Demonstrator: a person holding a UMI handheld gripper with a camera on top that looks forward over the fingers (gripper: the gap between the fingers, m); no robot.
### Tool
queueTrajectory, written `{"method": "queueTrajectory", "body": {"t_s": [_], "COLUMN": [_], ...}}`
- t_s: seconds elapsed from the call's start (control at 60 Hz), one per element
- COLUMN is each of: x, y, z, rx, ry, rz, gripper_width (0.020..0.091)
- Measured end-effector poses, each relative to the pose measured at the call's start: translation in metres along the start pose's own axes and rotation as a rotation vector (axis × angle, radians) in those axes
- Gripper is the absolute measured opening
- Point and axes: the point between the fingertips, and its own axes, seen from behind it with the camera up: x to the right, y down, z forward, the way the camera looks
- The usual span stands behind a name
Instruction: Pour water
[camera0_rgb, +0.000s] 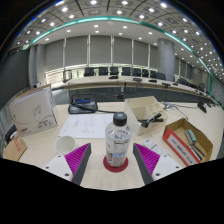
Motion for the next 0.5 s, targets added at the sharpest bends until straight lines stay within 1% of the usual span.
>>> {"method": "queueTrajectory", "body": {"t_s": [0.117, 0.217, 0.367, 0.5], "x": [-0.013, -0.035, -0.066, -0.091], "y": [-0.013, -0.027, -0.024, -0.01], "z": [-0.062, -0.123, -0.21, -0.259], "rx": [-0.035, -0.034, -0.059, -0.083], "ry": [0.041, 0.043, 0.042, 0.033], "rz": [-0.008, -0.017, 0.001, 0.003], "gripper_width": [0.0862, 0.0863, 0.0862, 0.0864]}}
